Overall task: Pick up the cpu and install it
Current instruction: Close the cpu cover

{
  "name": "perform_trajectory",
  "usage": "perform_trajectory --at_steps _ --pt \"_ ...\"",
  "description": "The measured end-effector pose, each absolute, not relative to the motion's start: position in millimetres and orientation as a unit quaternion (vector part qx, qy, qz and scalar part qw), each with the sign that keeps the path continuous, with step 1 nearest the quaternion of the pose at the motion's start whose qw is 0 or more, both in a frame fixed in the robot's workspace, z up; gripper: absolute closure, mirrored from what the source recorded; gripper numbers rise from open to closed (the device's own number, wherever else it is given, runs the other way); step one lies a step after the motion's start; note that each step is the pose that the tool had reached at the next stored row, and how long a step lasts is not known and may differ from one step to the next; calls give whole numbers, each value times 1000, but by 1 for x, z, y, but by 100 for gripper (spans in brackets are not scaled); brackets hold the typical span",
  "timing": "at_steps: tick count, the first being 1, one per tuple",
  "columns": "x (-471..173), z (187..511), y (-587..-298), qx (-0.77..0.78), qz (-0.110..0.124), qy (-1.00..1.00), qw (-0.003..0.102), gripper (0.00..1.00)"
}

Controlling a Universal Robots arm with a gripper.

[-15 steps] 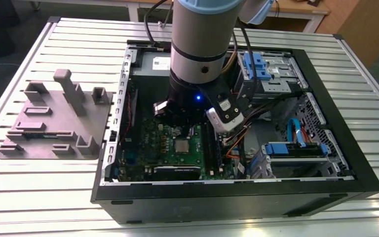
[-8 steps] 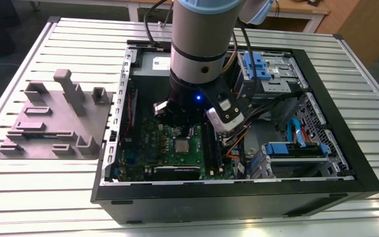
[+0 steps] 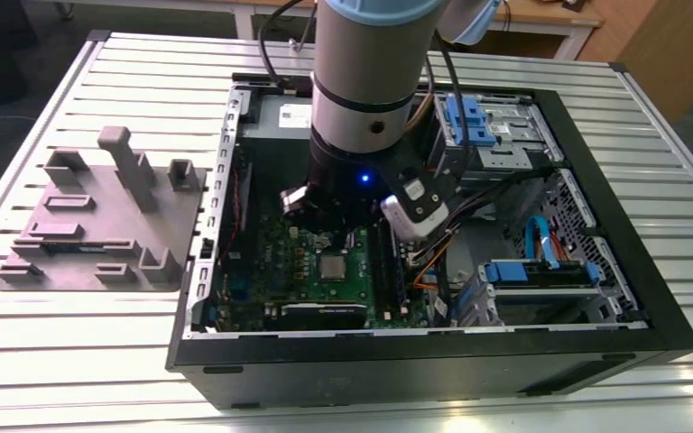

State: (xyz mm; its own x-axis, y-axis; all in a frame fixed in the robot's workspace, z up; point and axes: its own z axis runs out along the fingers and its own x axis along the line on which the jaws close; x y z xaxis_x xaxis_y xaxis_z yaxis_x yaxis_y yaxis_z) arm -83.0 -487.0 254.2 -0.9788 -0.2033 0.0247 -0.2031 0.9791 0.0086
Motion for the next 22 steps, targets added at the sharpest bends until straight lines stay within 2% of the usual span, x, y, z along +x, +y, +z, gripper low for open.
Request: perform_trajectory --at_steps 22 --pt "-83 254 -487 184 -2 -983 13 90"
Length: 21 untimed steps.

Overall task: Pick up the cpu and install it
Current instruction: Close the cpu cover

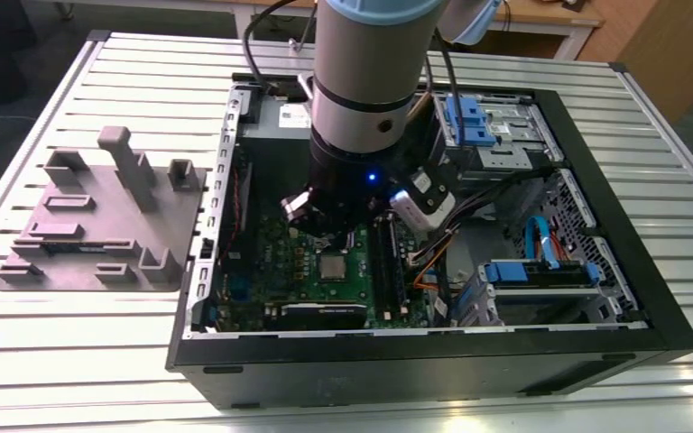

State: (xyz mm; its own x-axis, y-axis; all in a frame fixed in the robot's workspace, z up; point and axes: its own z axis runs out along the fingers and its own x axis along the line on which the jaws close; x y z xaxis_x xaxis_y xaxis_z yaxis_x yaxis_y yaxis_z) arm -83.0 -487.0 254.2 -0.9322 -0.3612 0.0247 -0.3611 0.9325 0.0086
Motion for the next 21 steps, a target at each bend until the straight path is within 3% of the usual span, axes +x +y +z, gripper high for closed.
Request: perform_trajectory --at_steps 21 --pt "-83 254 -487 234 -1 -972 13 90"
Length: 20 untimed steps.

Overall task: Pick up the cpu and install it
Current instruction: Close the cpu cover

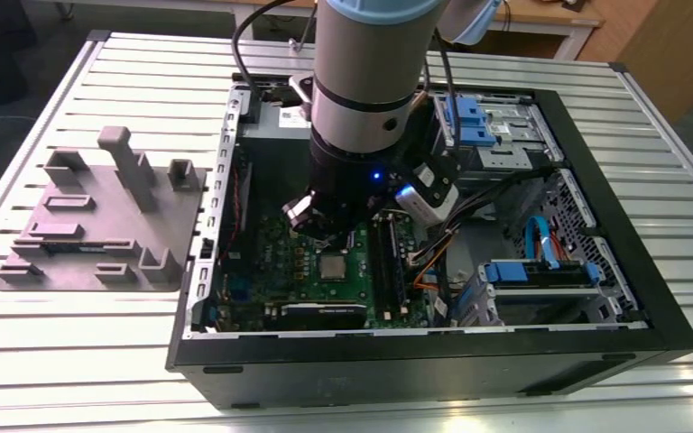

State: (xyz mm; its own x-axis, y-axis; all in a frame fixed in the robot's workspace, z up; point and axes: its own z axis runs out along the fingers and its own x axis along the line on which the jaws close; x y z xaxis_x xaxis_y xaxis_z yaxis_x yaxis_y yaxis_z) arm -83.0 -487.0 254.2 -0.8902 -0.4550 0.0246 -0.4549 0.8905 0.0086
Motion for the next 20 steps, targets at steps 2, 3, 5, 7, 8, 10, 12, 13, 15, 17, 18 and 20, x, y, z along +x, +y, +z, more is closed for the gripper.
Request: perform_trajectory --at_steps 2,3,5,7,8,10,12,13,15,17,18,20 --pt "-83 254 -487 234 -1 -972 13 90" --pt "-83 254 -487 235 -1 -972 13 90" --pt "-83 254 -487 241 -1 -970 13 90" --pt "-83 254 -487 254 -1 -967 13 90" --pt "-83 254 -487 262 -1 -965 13 90" --pt "-83 254 -487 277 -1 -961 13 90" --pt "-83 254 -487 282 -1 -959 13 90" --pt "-82 254 -487 282 -1 -959 13 90" --pt "-77 254 -487 283 -1 -959 14 90" --pt "-69 254 -486 282 -1 -959 15 90" --pt "-65 254 -485 283 -2 -959 16 90" --pt "-61 254 -485 283 -14 -959 14 90"
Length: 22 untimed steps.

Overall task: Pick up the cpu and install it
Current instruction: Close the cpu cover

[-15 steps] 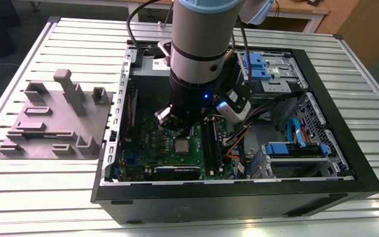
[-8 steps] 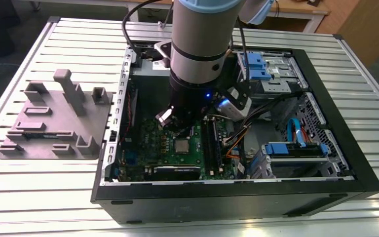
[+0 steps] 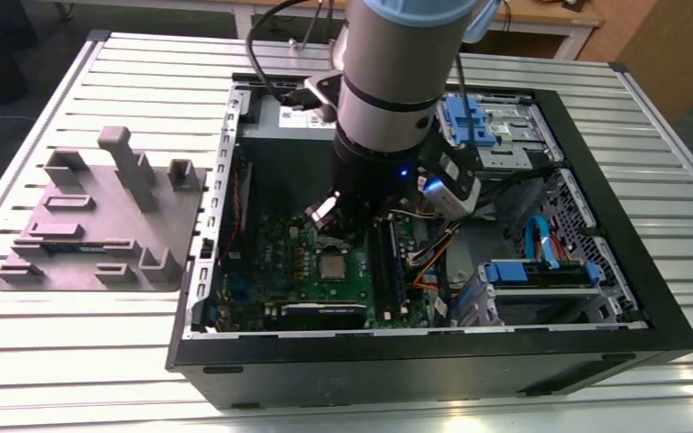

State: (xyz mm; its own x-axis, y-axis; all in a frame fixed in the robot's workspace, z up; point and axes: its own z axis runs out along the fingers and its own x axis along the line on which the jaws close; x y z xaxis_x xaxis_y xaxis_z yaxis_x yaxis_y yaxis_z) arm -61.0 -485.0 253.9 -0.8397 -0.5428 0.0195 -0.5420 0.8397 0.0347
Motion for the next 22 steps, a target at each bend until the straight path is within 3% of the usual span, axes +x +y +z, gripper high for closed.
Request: perform_trajectory --at_steps 5,20,22 --pt "-58 253 -485 283 -52 -958 3 90" --pt "-58 252 -485 284 -53 -957 3 90" --pt "-58 252 -485 285 -64 -956 0 90"
